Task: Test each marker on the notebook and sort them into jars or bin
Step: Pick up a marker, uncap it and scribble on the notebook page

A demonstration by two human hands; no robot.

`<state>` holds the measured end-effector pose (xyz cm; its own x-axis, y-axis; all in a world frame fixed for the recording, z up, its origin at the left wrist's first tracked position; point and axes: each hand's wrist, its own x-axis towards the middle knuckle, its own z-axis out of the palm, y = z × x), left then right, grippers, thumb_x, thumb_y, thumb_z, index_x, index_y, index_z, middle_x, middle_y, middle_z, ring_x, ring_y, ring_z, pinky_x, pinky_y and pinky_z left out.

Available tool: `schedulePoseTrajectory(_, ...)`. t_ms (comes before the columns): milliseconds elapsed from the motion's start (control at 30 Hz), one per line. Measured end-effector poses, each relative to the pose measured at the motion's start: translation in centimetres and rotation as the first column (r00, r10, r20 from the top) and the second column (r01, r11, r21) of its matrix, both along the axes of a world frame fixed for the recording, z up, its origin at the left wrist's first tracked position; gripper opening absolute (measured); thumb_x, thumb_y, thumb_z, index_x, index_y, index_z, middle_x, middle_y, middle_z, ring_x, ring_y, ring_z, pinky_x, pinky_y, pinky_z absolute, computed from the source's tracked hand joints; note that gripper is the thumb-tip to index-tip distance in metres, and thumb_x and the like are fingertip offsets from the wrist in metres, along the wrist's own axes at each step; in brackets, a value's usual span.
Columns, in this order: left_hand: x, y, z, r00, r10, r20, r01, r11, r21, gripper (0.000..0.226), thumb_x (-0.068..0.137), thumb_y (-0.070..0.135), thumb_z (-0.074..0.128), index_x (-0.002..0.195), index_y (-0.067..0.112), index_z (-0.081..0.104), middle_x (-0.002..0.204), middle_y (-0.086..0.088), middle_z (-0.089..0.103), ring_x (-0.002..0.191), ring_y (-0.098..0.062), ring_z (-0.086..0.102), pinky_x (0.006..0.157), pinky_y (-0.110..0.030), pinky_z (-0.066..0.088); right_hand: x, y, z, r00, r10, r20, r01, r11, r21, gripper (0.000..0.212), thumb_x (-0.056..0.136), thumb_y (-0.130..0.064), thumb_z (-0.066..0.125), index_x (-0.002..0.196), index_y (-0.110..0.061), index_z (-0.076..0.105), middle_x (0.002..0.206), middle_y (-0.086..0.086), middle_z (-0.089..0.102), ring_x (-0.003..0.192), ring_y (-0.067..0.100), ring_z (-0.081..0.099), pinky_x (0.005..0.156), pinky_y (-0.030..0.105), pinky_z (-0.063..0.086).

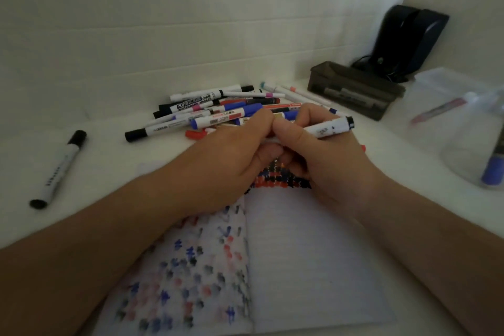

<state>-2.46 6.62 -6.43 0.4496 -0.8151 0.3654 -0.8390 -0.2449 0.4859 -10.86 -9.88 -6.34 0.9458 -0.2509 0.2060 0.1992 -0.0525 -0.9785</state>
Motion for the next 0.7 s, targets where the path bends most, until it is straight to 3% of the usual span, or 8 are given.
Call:
schedulePoseTrajectory(133, -0.2, 0.3, 0.6, 0.994, -0.052, -0.092, 0.052, 0.999, -0.001, 0.014, 0.1, 0.054, 0.036, 0.095, 0.041, 0.042, 0.075, 0.005, 0.06, 0.066, -0.018, 0.059, 0.058, -0.038, 0.048, -0.1, 0.1, 0.0, 0.996, 0.083, 0.016, -0.085, 0.989, 0.119, 0.027, 0.081, -0.028, 0.077, 0.076, -0.013, 0.055, 0.066, 0.007, 0.068, 0.058, 0.017, 0.06, 0.049, 0.025, 0.047)
schedulePoseTrajectory(300, 0.3, 1.1, 0.8, 0.986, -0.034, -0.162, 0.039, 0.999, 0.027, 0.017, 0.098, 0.054, 0.044, 0.095, 0.038, 0.048, 0.081, 0.011, 0.061, 0.071, -0.011, 0.058, 0.059, -0.027, 0.048, -0.4, 0.2, -0.1, 0.994, 0.104, 0.018, -0.104, 0.994, 0.035, 0.036, 0.072, -0.035, 0.082, 0.078, -0.011, 0.055, 0.07, 0.009, 0.072, 0.056, 0.017, 0.063, 0.048, 0.024, 0.049)
schedulePoseTrajectory(400, 1.0, 1.7, 1.0, 0.98, -0.009, -0.2, 0.021, 0.998, 0.056, 0.031, 0.086, 0.068, 0.051, 0.102, 0.041, 0.047, 0.08, 0.014, 0.062, 0.067, -0.005, 0.056, 0.059, -0.027, 0.046, -0.4, -0.3, 0.3, 0.995, 0.102, 0.013, -0.101, 0.994, -0.036, 0.03, 0.081, -0.027, 0.085, 0.078, -0.015, 0.058, 0.072, 0.013, 0.072, 0.053, 0.021, 0.062, 0.045, 0.023, 0.047)
schedulePoseTrajectory(500, 1.6, 2.3, 1.3, 0.971, 0.023, -0.239, 0.015, 0.988, 0.154, 0.055, 0.069, 0.077, 0.064, 0.108, 0.045, 0.043, 0.078, 0.012, 0.052, 0.062, -0.001, 0.045, 0.059, -0.024, 0.043, -0.5, -1.7, 1.2, 0.996, 0.087, 0.016, -0.088, 0.987, 0.138, 0.014, 0.085, -0.008, 0.067, 0.078, -0.014, 0.056, 0.066, 0.011, 0.062, 0.05, 0.019, 0.053, 0.042, 0.022, 0.036)
schedulePoseTrajectory(567, 2.0, 2.7, 1.1, 0.99, 0.021, -0.142, 0.017, 0.965, 0.263, 0.051, 0.07, 0.075, 0.071, 0.107, 0.047, 0.051, 0.088, 0.018, 0.051, 0.072, 0.002, 0.049, 0.064, -0.023, 0.044, -0.7, -2.4, 1.6, 0.988, 0.155, -0.012, -0.148, 0.96, 0.237, 0.009, 0.078, -0.006, 0.06, 0.083, -0.013, 0.06, 0.07, 0.01, 0.06, 0.056, 0.017, 0.054, 0.047, 0.023, 0.041)
schedulePoseTrajectory(633, 2.2, 2.8, 0.8, 0.998, 0.006, -0.064, 0.017, 0.933, 0.359, 0.046, 0.068, 0.079, 0.071, 0.102, 0.05, 0.058, 0.099, 0.027, 0.047, 0.088, 0.006, 0.049, 0.072, -0.023, 0.046, -0.8, -2.7, 1.4, 0.963, 0.252, -0.09, -0.233, 0.956, 0.178, 0.011, 0.072, -0.013, 0.066, 0.083, -0.014, 0.068, 0.074, 0.011, 0.063, 0.062, 0.018, 0.057, 0.053, 0.027, 0.045)
schedulePoseTrajectory(700, 2.4, 2.7, 0.8, 0.998, 0.023, -0.063, 0.005, 0.912, 0.411, 0.048, 0.066, 0.083, 0.07, 0.1, 0.052, 0.059, 0.103, 0.028, 0.046, 0.092, 0.005, 0.048, 0.074, -0.024, 0.045, -1.0, -2.1, 1.2, 0.948, 0.264, -0.178, -0.269, 0.963, -0.007, 0.01, 0.072, -0.019, 0.073, 0.081, -0.015, 0.07, 0.072, 0.013, 0.063, 0.062, 0.021, 0.057, 0.052, 0.027, 0.044)
